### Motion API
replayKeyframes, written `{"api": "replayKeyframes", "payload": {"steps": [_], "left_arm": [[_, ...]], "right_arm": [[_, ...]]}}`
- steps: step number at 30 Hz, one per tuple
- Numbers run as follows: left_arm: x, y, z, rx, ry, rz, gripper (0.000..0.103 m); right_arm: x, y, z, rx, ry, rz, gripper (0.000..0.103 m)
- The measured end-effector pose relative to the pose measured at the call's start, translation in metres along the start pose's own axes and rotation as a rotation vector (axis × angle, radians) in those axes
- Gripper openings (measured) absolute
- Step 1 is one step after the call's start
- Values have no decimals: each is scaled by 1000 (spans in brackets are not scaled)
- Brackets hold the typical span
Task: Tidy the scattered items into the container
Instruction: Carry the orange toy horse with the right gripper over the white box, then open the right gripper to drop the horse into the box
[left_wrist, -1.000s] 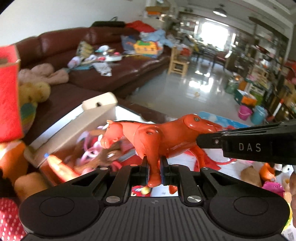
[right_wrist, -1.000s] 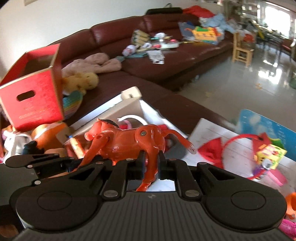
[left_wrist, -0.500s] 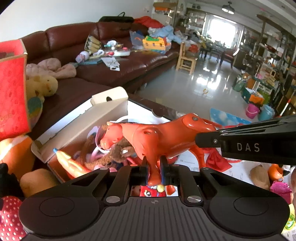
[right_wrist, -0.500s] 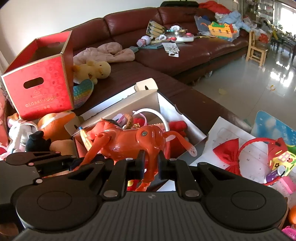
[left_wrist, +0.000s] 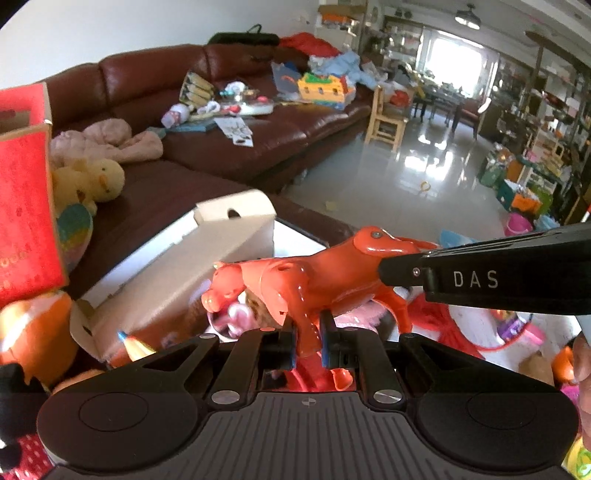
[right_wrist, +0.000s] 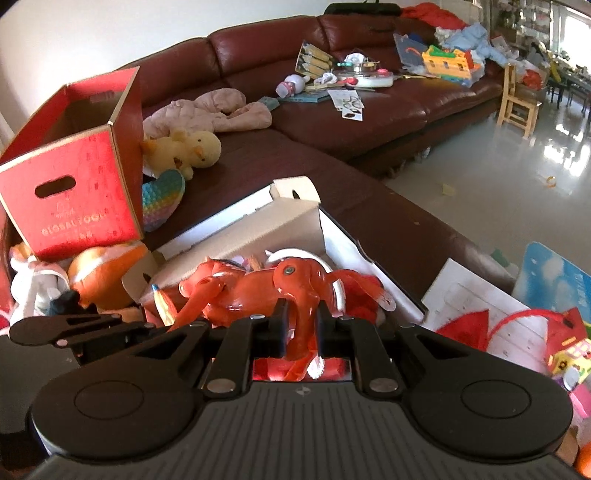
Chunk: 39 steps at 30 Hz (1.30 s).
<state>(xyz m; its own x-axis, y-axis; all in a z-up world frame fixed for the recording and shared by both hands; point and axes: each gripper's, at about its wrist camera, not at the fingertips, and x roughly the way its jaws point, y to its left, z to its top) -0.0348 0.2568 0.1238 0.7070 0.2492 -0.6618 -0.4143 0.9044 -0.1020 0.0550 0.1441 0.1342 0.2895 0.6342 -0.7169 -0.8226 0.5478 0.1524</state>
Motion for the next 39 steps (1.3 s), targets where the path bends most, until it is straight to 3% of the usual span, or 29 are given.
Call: {"api": "replayKeyframes", "payload": {"steps": [9, 18, 19, 20, 21, 22, 23, 25, 33, 39], "left_arm": [[1, 21, 40, -14, -54, 20, 8], [49, 26, 51, -15, 37, 26, 10], [56, 27, 52, -9, 51, 32, 30], [65, 27, 54, -15, 76, 45, 33], [72, 29, 54, -22, 97, 52, 47], [77, 30, 53, -23, 110, 54, 68], [80, 31, 51, -27, 114, 66, 75], [82, 32, 46, -23, 110, 96, 78], [83, 31, 35, -64, 130, 95, 82], [65, 13, 32, -38, 89, 84, 88]], "right_arm": [[8, 9, 42, -9, -67, 49, 17], [50, 2, 58, 4, -36, 37, 18], [57, 1, 60, 3, -35, 41, 21], [65, 0, 62, 8, -32, 40, 33], [72, -3, 63, 23, -30, 26, 45], [76, -7, 62, 38, -33, 10, 63], [80, -11, 61, 51, -38, -1, 71], [83, -19, 56, 73, -30, -2, 71], [80, -44, 32, 108, 37, 9, 71], [58, -50, 20, 159, 74, 91, 74]]}}
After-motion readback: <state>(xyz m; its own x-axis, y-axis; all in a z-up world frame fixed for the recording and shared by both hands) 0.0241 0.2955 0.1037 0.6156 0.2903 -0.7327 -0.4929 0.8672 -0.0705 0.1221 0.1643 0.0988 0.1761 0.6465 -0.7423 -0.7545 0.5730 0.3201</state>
